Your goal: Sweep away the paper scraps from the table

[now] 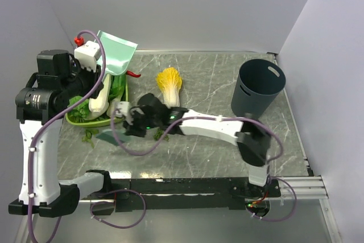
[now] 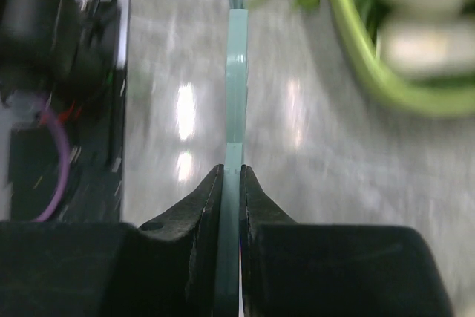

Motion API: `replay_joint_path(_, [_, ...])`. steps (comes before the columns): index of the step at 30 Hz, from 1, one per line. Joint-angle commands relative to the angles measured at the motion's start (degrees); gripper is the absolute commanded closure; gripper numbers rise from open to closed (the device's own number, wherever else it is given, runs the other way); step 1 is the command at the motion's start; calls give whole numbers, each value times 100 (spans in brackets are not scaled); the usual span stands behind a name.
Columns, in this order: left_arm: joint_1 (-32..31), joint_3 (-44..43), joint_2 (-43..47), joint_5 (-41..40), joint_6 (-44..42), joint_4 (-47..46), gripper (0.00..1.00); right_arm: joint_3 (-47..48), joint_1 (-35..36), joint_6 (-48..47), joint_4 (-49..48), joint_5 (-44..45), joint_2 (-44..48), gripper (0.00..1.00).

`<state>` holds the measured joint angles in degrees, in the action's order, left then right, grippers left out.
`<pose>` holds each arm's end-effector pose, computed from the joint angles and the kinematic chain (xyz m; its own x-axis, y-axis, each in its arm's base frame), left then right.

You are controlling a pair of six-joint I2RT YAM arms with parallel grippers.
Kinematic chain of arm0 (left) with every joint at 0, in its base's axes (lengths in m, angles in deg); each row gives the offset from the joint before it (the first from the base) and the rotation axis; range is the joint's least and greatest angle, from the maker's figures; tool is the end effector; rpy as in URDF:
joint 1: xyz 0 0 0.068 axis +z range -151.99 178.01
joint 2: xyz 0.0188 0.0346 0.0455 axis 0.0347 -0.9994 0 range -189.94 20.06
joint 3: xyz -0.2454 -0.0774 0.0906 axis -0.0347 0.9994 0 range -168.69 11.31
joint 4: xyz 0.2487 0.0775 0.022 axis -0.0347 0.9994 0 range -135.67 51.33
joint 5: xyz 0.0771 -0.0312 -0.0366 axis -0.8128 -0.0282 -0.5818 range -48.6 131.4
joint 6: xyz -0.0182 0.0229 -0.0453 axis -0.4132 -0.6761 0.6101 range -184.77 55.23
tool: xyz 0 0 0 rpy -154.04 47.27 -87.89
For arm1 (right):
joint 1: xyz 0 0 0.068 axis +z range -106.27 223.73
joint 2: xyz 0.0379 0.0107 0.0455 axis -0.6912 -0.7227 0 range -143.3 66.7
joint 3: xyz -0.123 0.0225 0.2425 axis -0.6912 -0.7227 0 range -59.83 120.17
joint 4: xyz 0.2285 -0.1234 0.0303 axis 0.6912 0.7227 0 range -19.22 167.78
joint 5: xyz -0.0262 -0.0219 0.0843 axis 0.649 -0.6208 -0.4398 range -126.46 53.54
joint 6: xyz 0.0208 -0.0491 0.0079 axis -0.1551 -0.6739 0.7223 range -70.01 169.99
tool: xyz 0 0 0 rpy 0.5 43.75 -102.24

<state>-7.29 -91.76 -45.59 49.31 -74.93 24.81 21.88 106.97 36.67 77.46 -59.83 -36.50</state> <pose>0.1597 -0.0197 0.4909 -0.4983 0.2217 -0.8382 0.2989 0.9514 0.0739 0.1784 0.3852 0.2863 0.0183 -0.4335 -0.9010 -0.9998 0.0011 -0.0208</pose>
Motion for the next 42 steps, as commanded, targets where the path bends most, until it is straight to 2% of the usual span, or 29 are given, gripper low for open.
replay_joint_path(1, [73,-109,-53,265,172,-245,99,1222,144,-250,-1352,-61,-1041,100])
replay_joint_path(5, [143,67,-159,370,180,-289,99,2407,328,-320,-1678,-10,-1957,100])
replay_joint_path(10, [196,102,-229,510,172,-237,99,3297,452,-460,-2074,254,-2949,100])
replay_joint_path(13, [196,120,-247,589,163,-210,99,4182,513,-636,-1846,448,-3468,100])
replay_joint_path(16, [205,76,-273,642,163,-201,99,4502,522,-715,-1661,527,-3769,100])
replay_joint_path(26, [205,173,-265,862,154,-307,99,3633,601,-1076,-1485,377,-3356,100])
replay_joint_path(35, [205,401,-27,1003,119,-385,99,3360,601,-1225,-1160,553,-3137,100])
replay_joint_path(42, [205,621,131,1170,40,-544,99,2570,593,-1305,-694,878,-2321,100])
